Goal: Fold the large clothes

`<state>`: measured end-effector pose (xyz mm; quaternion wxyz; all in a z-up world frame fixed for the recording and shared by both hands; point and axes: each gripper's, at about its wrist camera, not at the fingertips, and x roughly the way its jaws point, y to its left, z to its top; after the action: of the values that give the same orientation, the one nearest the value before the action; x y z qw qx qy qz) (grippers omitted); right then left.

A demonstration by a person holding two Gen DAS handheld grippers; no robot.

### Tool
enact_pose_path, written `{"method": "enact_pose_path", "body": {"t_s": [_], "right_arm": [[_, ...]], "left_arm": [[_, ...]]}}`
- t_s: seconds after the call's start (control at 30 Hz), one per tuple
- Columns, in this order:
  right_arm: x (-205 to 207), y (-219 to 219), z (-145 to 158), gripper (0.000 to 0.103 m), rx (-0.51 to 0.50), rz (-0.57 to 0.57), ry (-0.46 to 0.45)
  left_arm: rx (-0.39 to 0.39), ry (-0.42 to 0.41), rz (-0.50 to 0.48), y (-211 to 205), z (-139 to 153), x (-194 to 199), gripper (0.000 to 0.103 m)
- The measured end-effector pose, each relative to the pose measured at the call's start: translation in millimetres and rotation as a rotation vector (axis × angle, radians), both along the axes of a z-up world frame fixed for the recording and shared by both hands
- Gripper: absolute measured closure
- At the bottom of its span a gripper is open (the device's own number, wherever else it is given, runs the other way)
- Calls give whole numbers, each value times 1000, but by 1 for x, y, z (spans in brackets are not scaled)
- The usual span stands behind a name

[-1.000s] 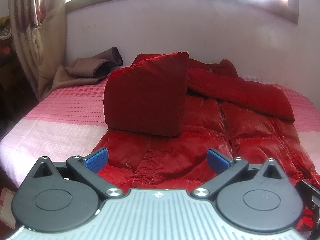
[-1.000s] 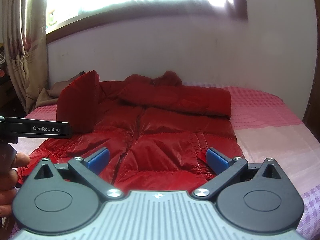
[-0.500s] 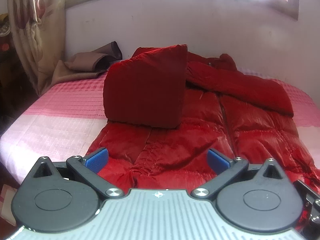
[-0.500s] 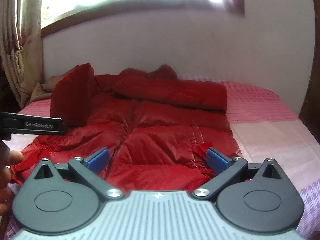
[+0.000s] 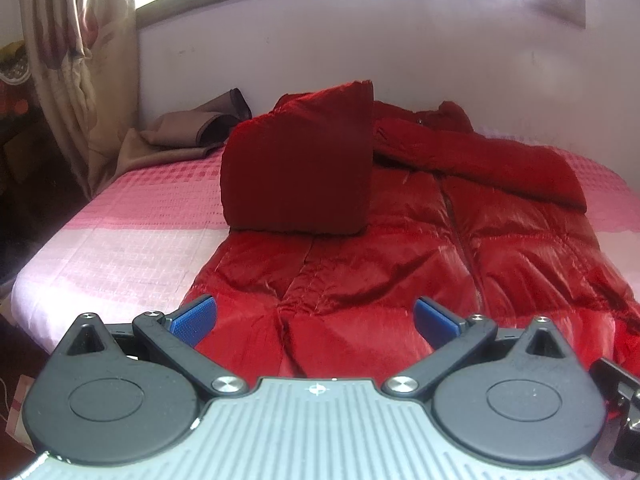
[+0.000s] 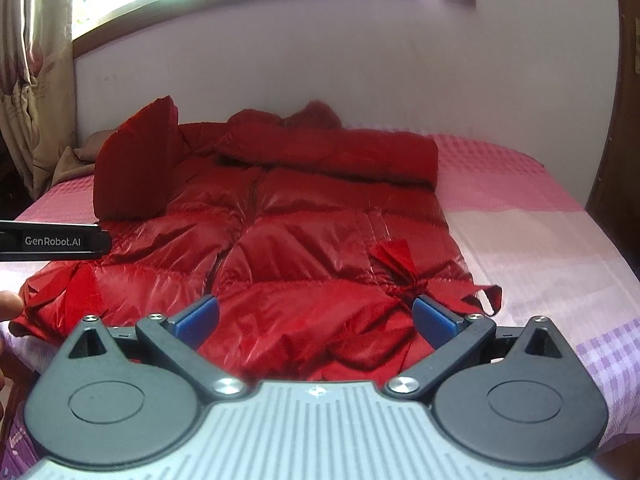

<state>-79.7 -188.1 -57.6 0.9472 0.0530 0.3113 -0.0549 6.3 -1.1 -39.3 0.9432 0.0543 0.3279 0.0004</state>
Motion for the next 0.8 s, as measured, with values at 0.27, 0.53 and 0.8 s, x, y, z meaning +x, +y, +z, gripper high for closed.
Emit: {"method": "enact_pose_path", "body": {"t_s": [0.27, 0.53, 0.8], "right_arm": [[-5, 2, -3, 0, -1, 3, 8], [-6, 2, -2, 0, 15, 9, 8], [-5, 4, -3, 0, 24, 12, 10]], "left_arm": [[22, -14, -1, 0, -5, -8, 0], [49, -43, -10, -3, -8, -14, 0], [54, -32, -12, -2, -12, -12, 0]]}}
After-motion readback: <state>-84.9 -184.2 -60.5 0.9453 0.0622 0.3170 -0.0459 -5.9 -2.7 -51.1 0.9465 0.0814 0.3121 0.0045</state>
